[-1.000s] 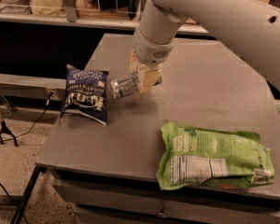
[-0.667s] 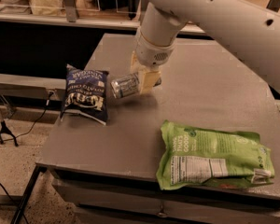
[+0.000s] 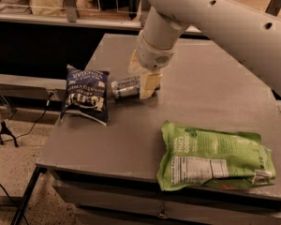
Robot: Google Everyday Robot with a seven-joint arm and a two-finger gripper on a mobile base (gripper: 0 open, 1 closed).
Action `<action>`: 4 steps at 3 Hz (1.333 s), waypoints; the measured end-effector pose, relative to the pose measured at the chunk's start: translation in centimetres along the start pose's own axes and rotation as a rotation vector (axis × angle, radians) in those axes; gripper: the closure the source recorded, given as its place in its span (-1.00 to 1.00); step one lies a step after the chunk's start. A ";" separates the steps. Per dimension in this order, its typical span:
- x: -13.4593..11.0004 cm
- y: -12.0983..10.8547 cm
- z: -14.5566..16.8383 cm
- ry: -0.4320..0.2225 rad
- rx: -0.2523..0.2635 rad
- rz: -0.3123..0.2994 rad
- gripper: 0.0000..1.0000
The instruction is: Move redbull can near blue chip bag
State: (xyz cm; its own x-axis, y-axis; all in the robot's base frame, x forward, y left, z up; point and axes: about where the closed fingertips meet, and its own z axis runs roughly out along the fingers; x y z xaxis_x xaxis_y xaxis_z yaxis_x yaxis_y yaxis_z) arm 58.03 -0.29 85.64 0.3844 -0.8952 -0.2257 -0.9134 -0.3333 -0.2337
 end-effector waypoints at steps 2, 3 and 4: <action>0.0 0.0 0.1 0.000 -0.001 -0.001 -1.00; 1.9 0.6 -1.9 -0.023 0.033 0.041 -1.00; 4.5 1.5 -4.2 -0.066 0.080 0.092 -1.00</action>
Offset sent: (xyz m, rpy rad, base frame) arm -0.0001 0.0006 -0.0008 -0.0003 0.0007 0.0011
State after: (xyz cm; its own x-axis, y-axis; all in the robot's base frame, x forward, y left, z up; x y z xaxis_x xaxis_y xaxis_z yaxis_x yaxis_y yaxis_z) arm 57.85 -6.01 88.31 0.3098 -0.8985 -0.3111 -0.9327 -0.2236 -0.2831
